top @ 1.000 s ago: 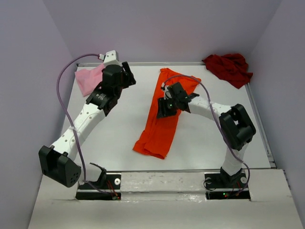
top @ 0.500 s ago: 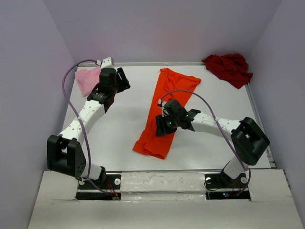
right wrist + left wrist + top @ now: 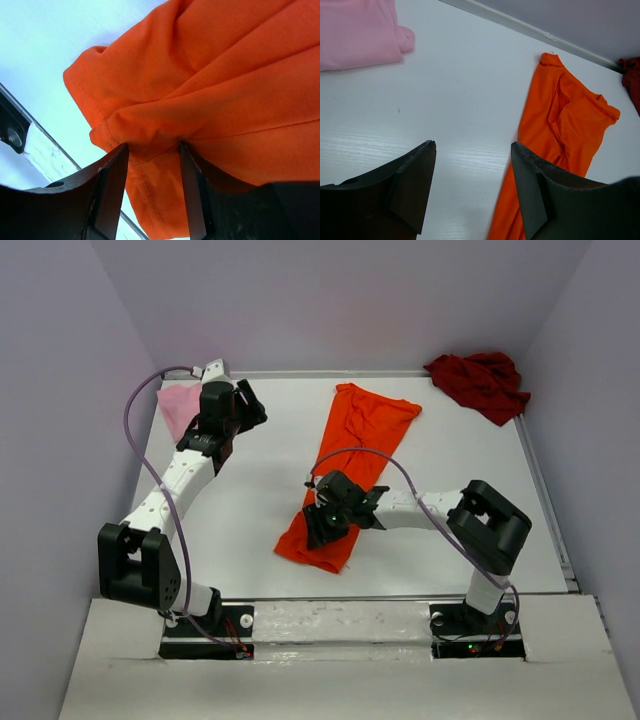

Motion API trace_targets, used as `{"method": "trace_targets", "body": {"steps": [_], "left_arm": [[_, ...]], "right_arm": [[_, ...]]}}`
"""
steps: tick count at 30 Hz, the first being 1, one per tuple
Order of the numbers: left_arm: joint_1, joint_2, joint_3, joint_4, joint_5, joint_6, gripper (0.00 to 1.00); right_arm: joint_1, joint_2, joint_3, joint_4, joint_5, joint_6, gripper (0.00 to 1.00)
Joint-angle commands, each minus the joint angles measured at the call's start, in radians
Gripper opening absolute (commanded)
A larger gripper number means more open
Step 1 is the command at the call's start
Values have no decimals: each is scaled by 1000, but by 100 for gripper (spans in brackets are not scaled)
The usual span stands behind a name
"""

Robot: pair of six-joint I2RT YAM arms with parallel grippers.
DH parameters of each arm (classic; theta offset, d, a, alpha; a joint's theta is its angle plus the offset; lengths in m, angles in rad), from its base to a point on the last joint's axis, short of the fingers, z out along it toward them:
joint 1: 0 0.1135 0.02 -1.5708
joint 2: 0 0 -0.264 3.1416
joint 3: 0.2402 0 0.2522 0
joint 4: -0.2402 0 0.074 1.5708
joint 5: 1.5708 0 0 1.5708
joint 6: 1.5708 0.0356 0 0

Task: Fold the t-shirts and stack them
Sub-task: Move the rectangle-folded T-shirt to the center of the board.

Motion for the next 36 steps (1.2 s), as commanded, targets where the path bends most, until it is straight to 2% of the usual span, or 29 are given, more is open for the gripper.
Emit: {"method": "trace_targets", "body": {"steps": [1, 6, 14, 23, 30, 34, 36], "left_arm": [[2, -42, -2, 41, 11, 4, 71], [5, -39, -1, 38, 22, 6, 71], [17, -39, 2, 37, 25, 4, 71], [28, -30, 4, 40, 51, -5, 71], [29, -31, -5, 46, 60, -6, 71], [29, -26, -7, 50, 71, -6, 71], [29, -29, -11, 52, 74, -6, 71]], "right_arm": [[21, 38, -8, 61, -13, 22, 51], [30, 17, -83, 86, -18, 46, 51], [39, -156, -316, 71, -9, 94, 52], [39, -466, -420, -161, 106, 131, 52], [39, -581, -330, -207, 159, 93, 53], [39, -551, -143, -219, 235, 19, 53], [39, -496, -11, -229, 336, -19, 54]]}}
